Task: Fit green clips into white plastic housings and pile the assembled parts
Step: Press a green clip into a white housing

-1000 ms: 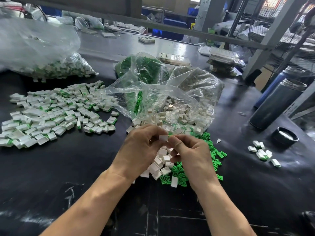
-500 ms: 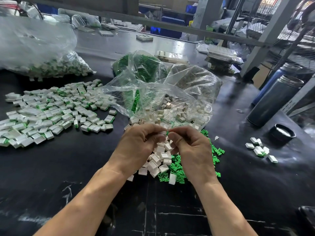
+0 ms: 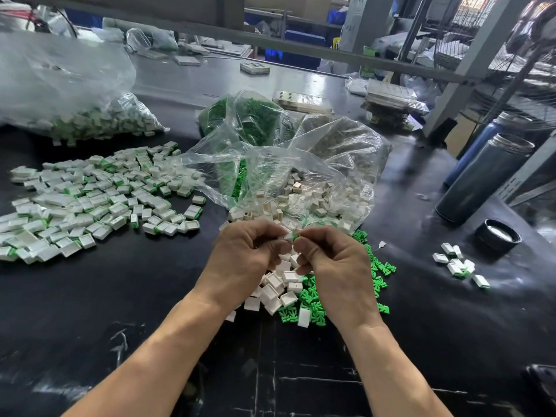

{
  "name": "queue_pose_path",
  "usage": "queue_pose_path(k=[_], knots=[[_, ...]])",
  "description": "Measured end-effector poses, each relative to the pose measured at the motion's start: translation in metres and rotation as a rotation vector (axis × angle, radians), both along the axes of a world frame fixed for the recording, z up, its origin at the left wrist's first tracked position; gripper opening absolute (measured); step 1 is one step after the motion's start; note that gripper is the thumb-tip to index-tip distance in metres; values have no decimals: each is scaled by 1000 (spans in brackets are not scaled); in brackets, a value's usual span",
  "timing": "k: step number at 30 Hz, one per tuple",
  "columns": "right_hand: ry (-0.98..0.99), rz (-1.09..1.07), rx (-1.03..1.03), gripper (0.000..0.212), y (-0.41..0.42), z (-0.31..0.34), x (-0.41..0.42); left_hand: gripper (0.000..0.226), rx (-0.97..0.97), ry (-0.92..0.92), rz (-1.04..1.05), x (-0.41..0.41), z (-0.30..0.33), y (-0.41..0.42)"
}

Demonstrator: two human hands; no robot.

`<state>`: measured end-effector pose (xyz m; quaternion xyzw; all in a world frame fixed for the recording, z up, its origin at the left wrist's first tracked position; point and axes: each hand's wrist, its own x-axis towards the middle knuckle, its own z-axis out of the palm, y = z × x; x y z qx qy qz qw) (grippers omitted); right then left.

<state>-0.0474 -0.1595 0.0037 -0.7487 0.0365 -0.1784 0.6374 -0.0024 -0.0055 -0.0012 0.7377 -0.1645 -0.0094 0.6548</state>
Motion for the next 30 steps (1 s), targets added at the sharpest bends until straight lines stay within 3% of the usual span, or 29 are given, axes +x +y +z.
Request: queue_pose_path(k=[9,16,20,25,30], knots=[[5,-22,-157,24,1,-1,1,34,144,-103,54,1,-6,0],[38,-1,114,25,3,-3,1,22,-30,28,25,-2,2,-2],[11,9,159,18,0,0,1,13,-46,38,-1,-3,5,-4],[166,79,289,61,2,3,0,9,-77,-18,22,-5,6,-9],[209,128,224,71,12,2,-3,13,-146,-14,-16,-9,6,-14]])
